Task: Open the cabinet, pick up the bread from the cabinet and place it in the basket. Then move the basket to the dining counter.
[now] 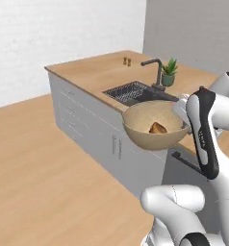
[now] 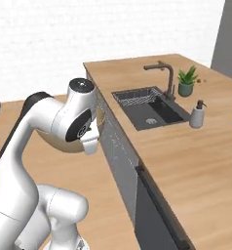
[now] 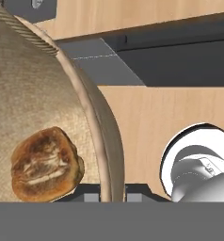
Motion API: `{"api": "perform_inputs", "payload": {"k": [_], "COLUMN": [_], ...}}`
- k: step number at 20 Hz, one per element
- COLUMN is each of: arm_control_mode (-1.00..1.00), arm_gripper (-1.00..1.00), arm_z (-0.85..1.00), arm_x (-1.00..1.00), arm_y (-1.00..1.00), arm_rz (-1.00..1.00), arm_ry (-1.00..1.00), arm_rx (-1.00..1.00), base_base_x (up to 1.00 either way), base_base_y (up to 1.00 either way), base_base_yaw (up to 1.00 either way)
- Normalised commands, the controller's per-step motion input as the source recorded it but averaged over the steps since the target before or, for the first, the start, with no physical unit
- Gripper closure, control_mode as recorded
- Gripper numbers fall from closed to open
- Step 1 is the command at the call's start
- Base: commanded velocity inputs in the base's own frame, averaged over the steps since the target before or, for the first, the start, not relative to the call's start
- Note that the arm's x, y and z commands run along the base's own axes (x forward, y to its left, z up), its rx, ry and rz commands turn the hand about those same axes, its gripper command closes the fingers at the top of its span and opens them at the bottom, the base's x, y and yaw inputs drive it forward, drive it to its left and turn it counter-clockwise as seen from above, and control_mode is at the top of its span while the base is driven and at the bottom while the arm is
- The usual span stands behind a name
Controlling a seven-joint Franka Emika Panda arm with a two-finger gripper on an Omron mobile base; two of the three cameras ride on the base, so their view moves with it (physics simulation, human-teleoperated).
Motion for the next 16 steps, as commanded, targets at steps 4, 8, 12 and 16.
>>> {"api": "perform_inputs", "payload": {"k": [4, 8, 12, 16], "arm_control_mode": [1.0, 1.0, 1.0, 1.0], "arm_gripper": [1.0, 1.0, 1.0, 1.0], "arm_z": [0.0, 0.0, 0.0, 0.0], "arm_x": [0.0, 0.0, 0.0, 0.0], "arm_y": [0.0, 0.0, 0.0, 0.0], "arm_rz": [0.0, 0.0, 0.0, 0.0], "arm_ry": [0.0, 0.0, 0.0, 0.0], "arm_rx": [0.0, 0.0, 0.0, 0.0], "base_base_x": [0.0, 0.0, 0.02, 0.18], "base_base_y": [0.0, 0.0, 0.01, 0.12], "base_base_yaw": [-0.99, -0.98, -0.92, -0.77]}}
